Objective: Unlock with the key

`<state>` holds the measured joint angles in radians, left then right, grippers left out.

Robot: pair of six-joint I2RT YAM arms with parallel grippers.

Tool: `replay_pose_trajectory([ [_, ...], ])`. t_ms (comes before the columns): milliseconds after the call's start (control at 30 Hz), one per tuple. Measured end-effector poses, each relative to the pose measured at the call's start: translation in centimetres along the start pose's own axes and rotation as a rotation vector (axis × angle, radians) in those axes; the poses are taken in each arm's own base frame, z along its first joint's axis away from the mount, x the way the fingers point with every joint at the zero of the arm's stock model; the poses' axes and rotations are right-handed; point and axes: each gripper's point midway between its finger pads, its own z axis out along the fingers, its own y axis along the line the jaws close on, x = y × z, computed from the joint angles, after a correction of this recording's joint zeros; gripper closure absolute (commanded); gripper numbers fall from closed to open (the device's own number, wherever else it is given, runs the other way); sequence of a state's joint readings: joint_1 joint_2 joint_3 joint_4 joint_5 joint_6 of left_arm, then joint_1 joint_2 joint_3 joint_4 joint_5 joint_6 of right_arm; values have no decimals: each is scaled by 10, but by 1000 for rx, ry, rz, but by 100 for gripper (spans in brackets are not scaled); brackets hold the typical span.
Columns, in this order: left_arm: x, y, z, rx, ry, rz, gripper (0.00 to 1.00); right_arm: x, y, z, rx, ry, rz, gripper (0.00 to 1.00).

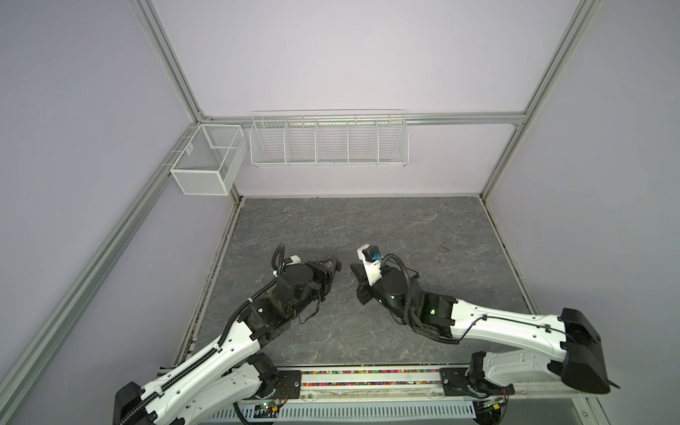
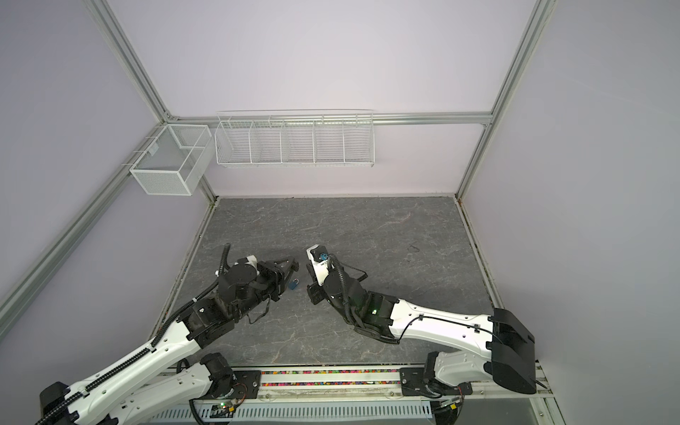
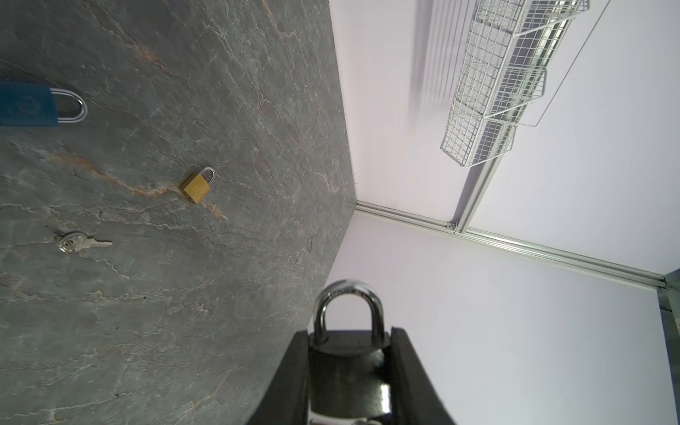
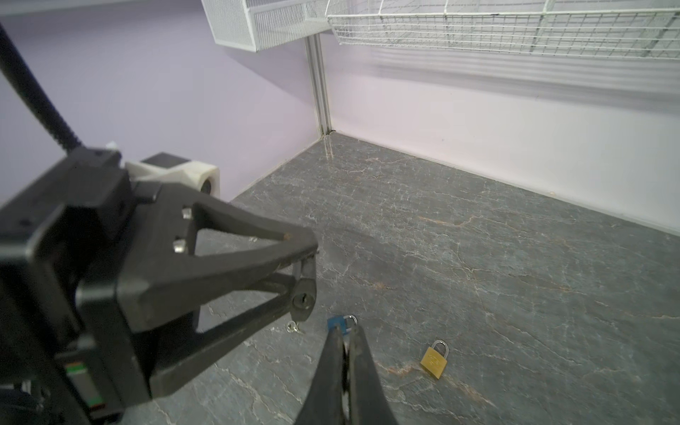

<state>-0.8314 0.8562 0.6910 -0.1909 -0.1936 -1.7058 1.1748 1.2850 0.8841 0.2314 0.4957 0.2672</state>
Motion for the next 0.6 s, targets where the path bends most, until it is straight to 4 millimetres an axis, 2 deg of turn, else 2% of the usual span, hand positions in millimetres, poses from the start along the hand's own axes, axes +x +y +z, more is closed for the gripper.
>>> replay_pose_trajectory([
  [100,1,2,5,-8,1,-11,100,-3,-9,0,4,-25,42,93],
  [333,8,4,15,-13,31,-26,100,-21,-7,1,-18,-97,76,93],
  [600,12,2,19,-6,49,-47,100,-24,-5,11,-14,-132,60,93],
])
